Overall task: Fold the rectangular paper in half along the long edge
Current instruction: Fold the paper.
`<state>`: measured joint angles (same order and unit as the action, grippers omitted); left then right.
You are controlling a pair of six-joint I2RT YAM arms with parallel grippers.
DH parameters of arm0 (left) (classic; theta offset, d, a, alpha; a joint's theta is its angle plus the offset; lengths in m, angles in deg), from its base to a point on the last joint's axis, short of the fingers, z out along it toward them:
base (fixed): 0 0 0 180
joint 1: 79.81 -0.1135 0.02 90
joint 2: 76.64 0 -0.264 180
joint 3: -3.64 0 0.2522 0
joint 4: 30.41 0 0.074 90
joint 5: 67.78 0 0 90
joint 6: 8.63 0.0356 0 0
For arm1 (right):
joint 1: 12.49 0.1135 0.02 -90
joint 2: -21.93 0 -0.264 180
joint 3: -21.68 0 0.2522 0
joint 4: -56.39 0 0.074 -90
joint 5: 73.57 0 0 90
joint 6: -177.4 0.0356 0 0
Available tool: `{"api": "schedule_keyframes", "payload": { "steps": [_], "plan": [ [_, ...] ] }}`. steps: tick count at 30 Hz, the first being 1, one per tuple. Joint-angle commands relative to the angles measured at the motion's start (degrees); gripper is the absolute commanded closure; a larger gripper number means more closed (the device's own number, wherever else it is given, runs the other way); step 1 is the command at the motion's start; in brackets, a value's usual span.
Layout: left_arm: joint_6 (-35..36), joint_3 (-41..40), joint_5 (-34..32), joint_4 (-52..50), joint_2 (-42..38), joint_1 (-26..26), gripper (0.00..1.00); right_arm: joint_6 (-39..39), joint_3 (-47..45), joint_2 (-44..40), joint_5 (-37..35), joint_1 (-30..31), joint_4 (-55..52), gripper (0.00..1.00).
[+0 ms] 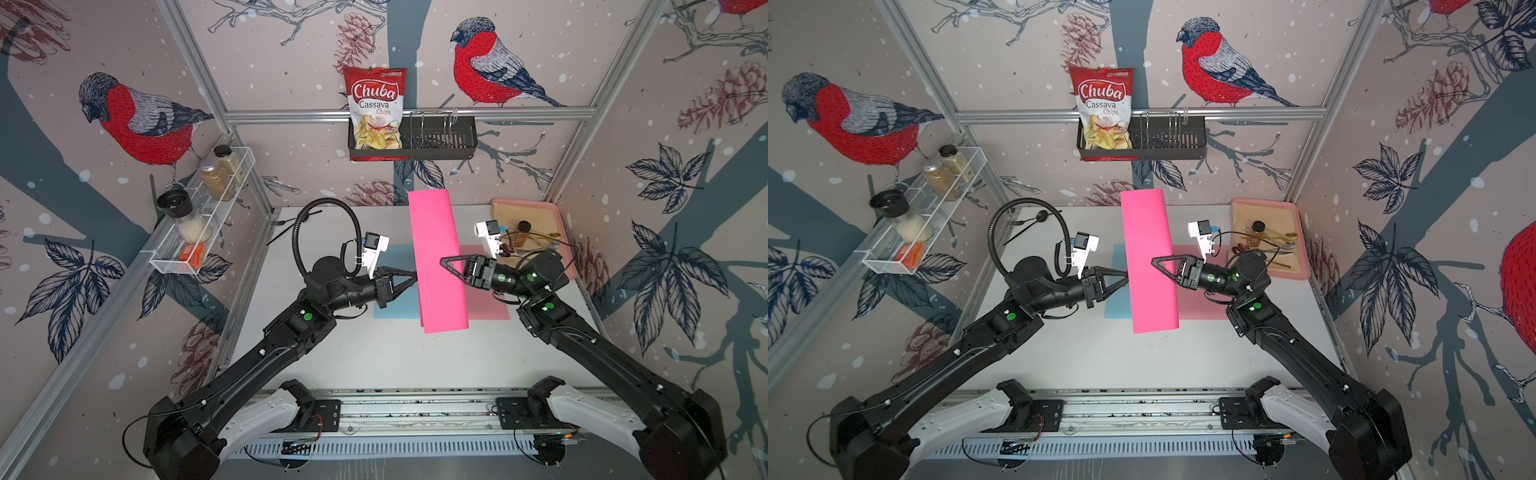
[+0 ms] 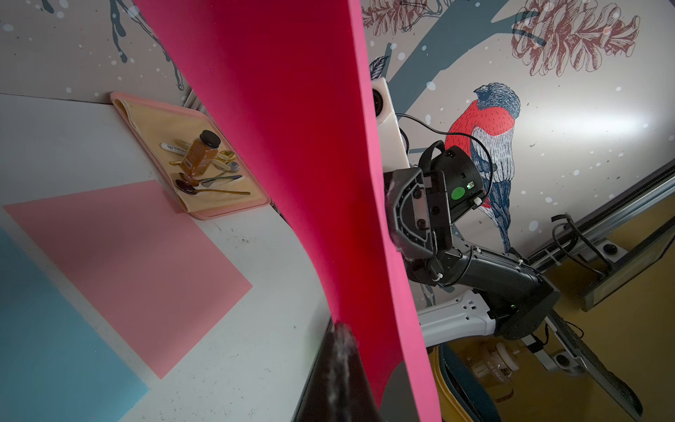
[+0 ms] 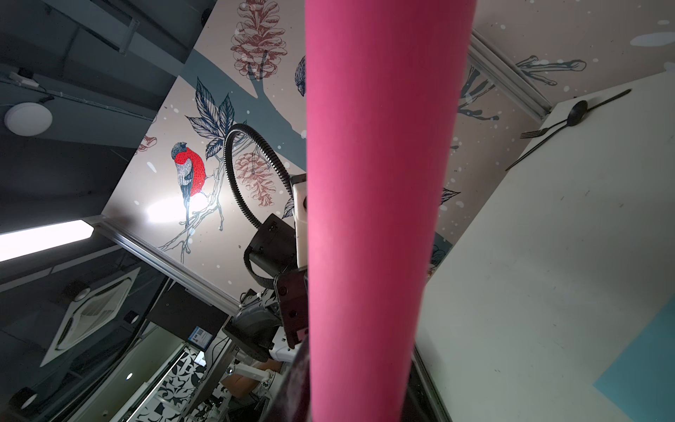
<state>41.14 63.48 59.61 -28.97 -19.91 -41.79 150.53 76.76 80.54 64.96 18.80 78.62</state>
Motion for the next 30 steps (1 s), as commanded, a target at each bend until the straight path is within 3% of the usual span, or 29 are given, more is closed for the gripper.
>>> {"api": "schedule_keyframes", "payload": {
  "steps": [1, 16, 23, 30],
  "plan": [
    [-0.25, 0.12, 0.69, 3.04, 0.22, 0.02, 1.0, 0.49, -0.01, 0.23, -0.02, 0.22, 3.03, 0.73],
    [-0.54, 0.13, 0.64, 3.17, 0.16, 0.0, 1.0, -0.47, -0.1, -0.51, 0.33, 0.7, 2.03, 0.8],
    [0.08, 1.03, -0.2, 1.07, -0.82, 0.04, 0.77, -0.11, -0.1, -1.65, 0.44, 0.36, 2.6, 0.81],
    [3.08, 3.99, -2.64, -5.21, -3.17, -0.03, 0.74, 1.82, -0.89, -3.06, 1.08, -1.0, 4.57, 0.81]
  ]
}}
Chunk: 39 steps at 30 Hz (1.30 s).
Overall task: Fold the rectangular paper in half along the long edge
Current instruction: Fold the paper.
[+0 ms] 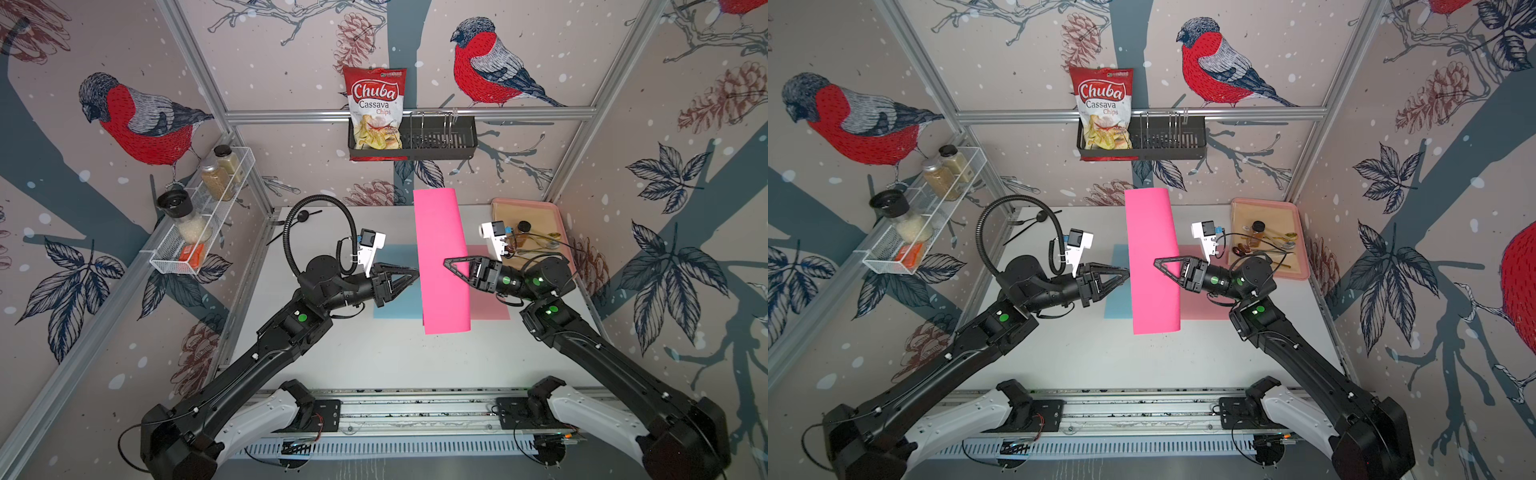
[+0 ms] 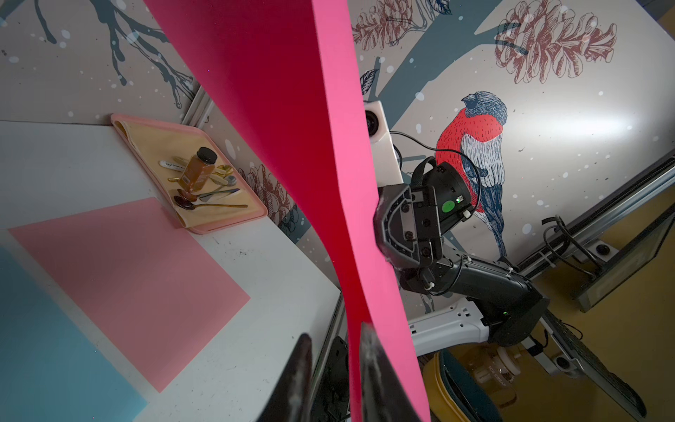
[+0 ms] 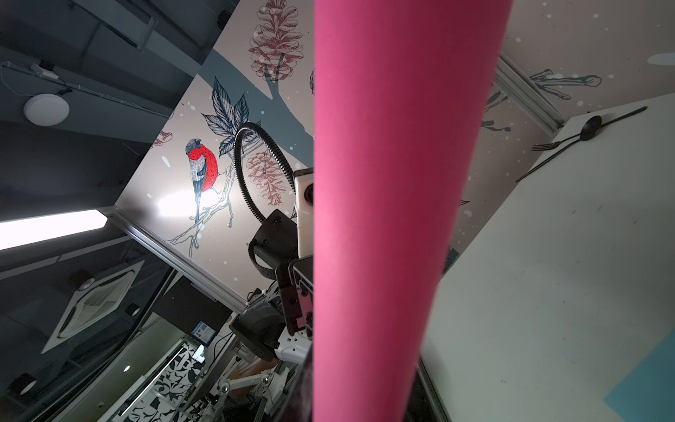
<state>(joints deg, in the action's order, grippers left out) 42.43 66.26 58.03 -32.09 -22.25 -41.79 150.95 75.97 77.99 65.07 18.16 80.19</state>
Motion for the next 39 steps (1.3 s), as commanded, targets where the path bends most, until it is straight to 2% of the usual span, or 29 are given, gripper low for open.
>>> {"api": "schedule_keyframes", "payload": {
  "steps": [1, 29, 31, 37, 39],
  "plan": [
    [1.77, 1.65, -1.08, -2.52, -1.05, 0.04, 0.74, 1.47, -0.15, -0.6, 1.09, -0.57, 2.96, 0.81],
    [-0.93, 2.17, 0.86, 2.21, 1.5, 2.06, 0.73, -0.18, -0.62, 0.87, -0.03, 0.96, 2.16, 0.79],
    [-0.83, 2.17, 0.94, 2.34, 1.77, 2.32, 0.78, -0.31, -0.59, 0.81, 0.05, 1.0, 2.15, 0.79],
    [-0.67, 2.03, 0.77, 2.36, 2.22, 2.68, 1.0, -1.55, -0.58, 0.0, 0.36, 1.27, 0.52, 0.78],
    [-0.52, 2.02, 0.75, 2.34, 2.32, 2.75, 1.0, -2.09, -0.5, -0.24, 0.55, 1.3, -0.31, 0.78]
  ]
}}
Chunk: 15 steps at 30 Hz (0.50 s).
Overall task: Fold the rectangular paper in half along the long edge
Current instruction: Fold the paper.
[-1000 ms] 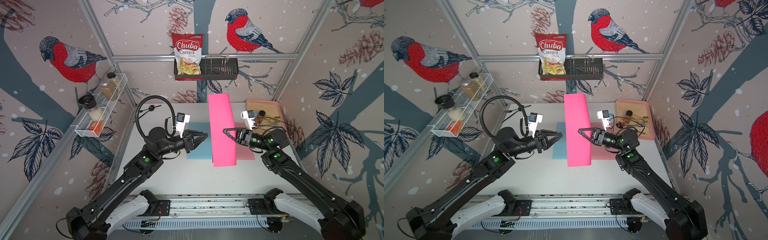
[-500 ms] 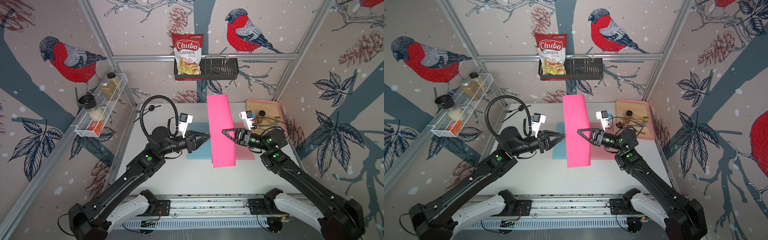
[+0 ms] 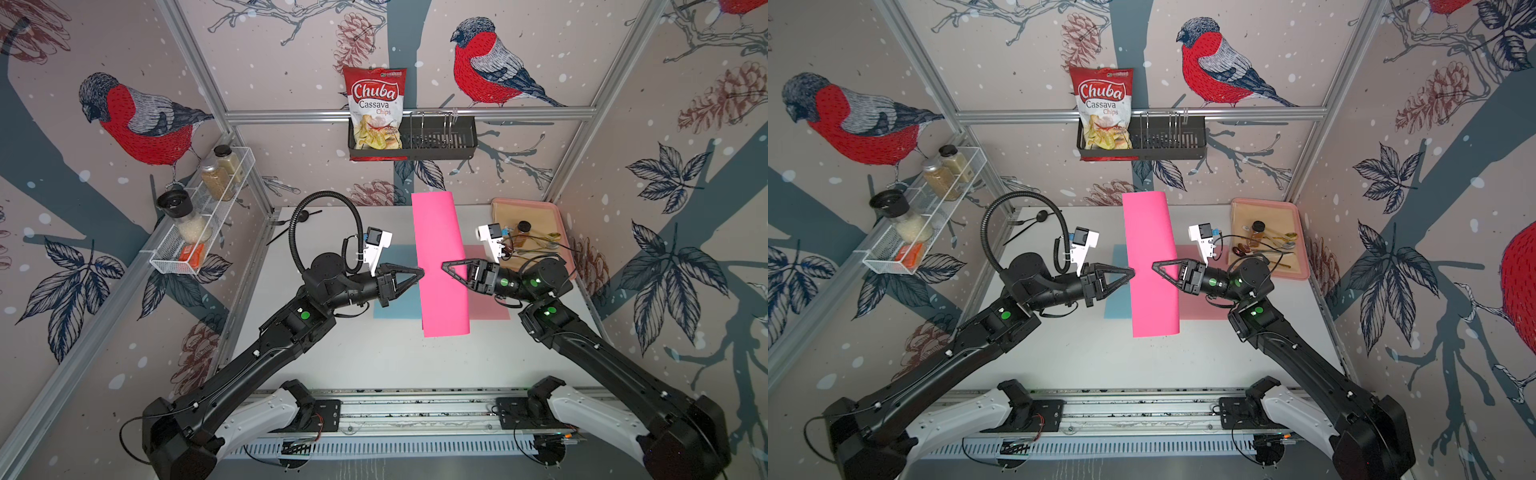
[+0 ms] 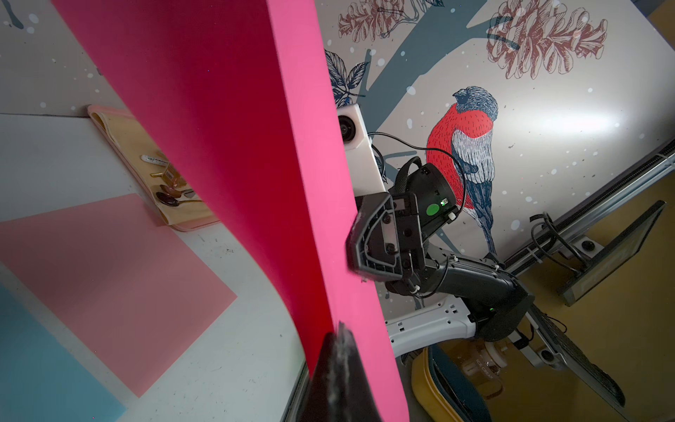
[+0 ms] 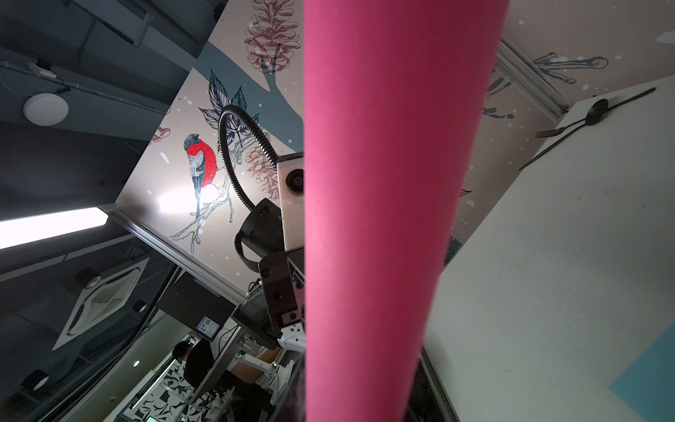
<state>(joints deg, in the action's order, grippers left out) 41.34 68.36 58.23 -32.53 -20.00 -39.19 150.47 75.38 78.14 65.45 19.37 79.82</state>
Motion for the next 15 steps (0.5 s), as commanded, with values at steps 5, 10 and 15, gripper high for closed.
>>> {"api": "schedule_keyframes", "payload": {
  "steps": [5, 10, 15],
  "plan": [
    [0.78, 0.01, 0.5, 2.77, 0.56, 0.42, 1.0, -2.15, 0.34, -0.63, 0.47, 0.16, -0.98, 0.76],
    [0.85, 0.27, 0.53, 2.78, 0.84, 0.58, 1.0, -3.29, 0.75, -0.66, 0.65, 0.27, -2.77, 0.74],
    [1.02, 0.37, 0.51, 2.69, 1.01, 0.84, 1.0, -4.87, 1.19, -0.79, 0.73, 0.62, -4.97, 0.73]
  ]
}}
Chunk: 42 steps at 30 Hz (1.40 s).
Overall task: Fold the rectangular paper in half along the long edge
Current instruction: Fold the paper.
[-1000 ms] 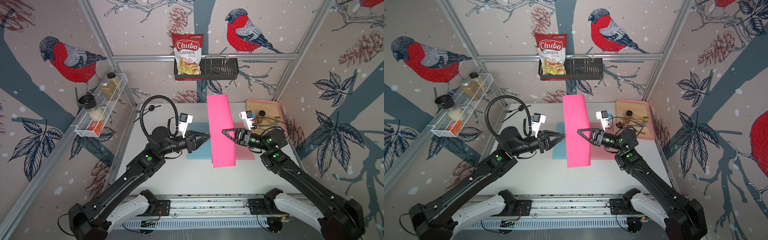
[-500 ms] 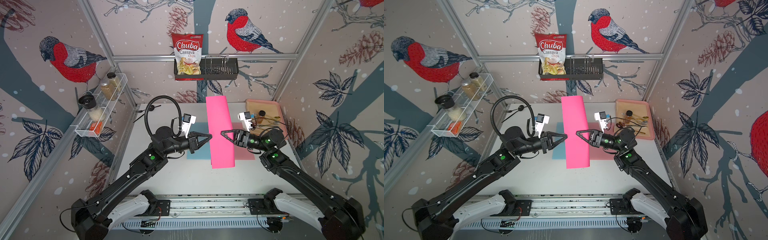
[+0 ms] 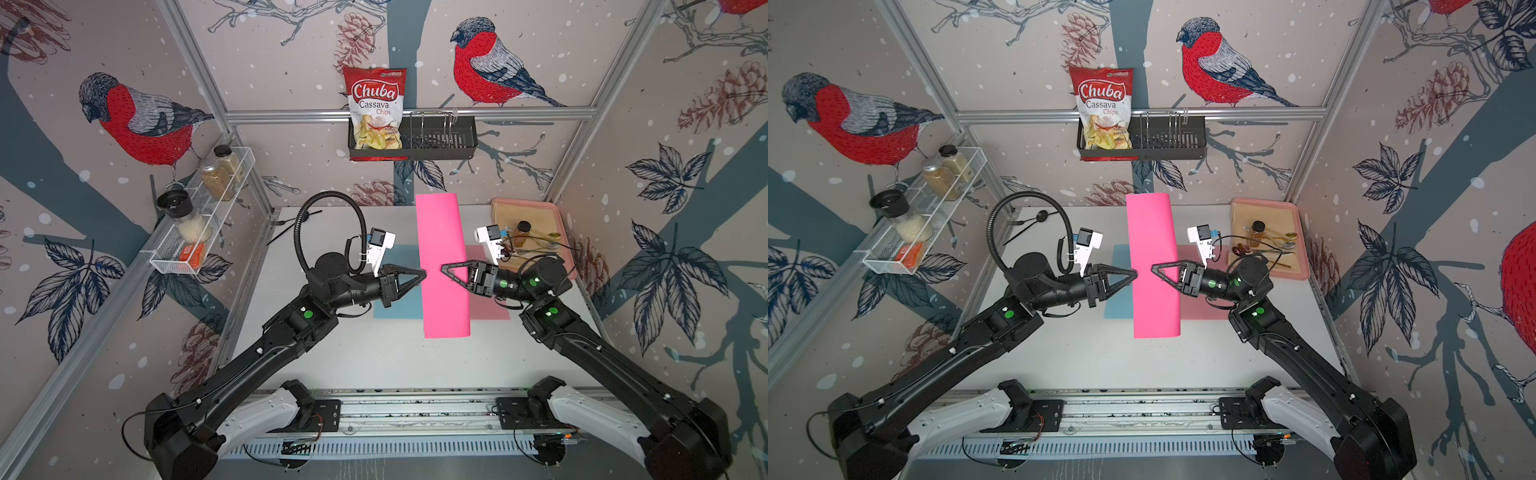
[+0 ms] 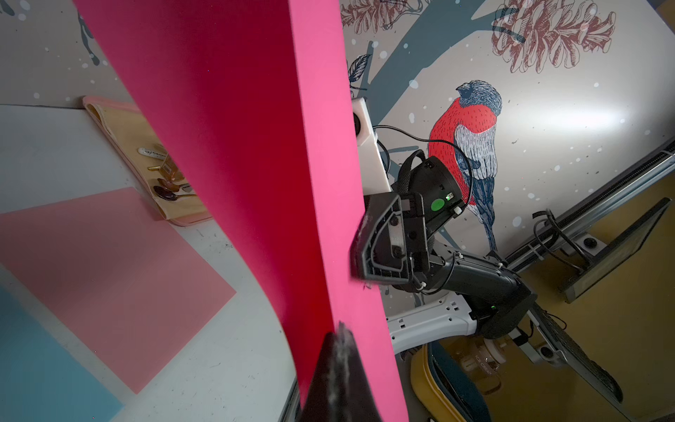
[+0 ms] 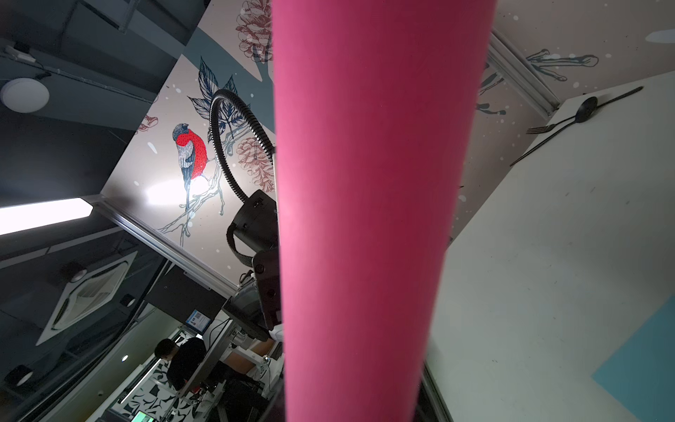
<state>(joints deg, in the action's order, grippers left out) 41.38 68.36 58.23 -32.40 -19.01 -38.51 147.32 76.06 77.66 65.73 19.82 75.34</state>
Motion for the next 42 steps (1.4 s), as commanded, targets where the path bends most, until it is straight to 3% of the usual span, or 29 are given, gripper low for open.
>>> {"api": "schedule_keyframes", "payload": {
  "steps": [1, 12, 21, 24, 31, 42],
  "plan": [
    [1.03, 0.32, 0.51, 2.48, 0.03, 0.19, 1.0, -1.97, 0.57, -0.35, 0.45, 0.14, -0.83, 0.73],
    [1.09, 0.54, 0.22, 2.38, 0.27, 0.62, 1.0, -3.69, 1.13, -0.84, 0.72, 0.56, -3.0, 0.78],
    [1.69, 2.87, -0.5, 0.14, -1.09, 0.63, 0.73, -0.83, -0.23, -1.95, 1.89, 0.49, 2.7, 0.81],
    [3.0, 4.62, -1.6, -2.39, -2.18, 0.63, 0.69, 0.79, -0.98, -2.16, 3.23, 0.34, 5.72, 0.81],
    [5.43, 5.89, -4.75, -7.61, -3.47, 0.63, 0.69, 7.39, -3.18, -2.81, 6.05, 0.2, 17.94, 0.8],
    [4.25, 5.64, -4.53, -5.39, -3.2, 1.56, 0.7, 7.32, -2.7, -2.56, 6.1, 0.67, 18.0, 0.79]
  ]
}}
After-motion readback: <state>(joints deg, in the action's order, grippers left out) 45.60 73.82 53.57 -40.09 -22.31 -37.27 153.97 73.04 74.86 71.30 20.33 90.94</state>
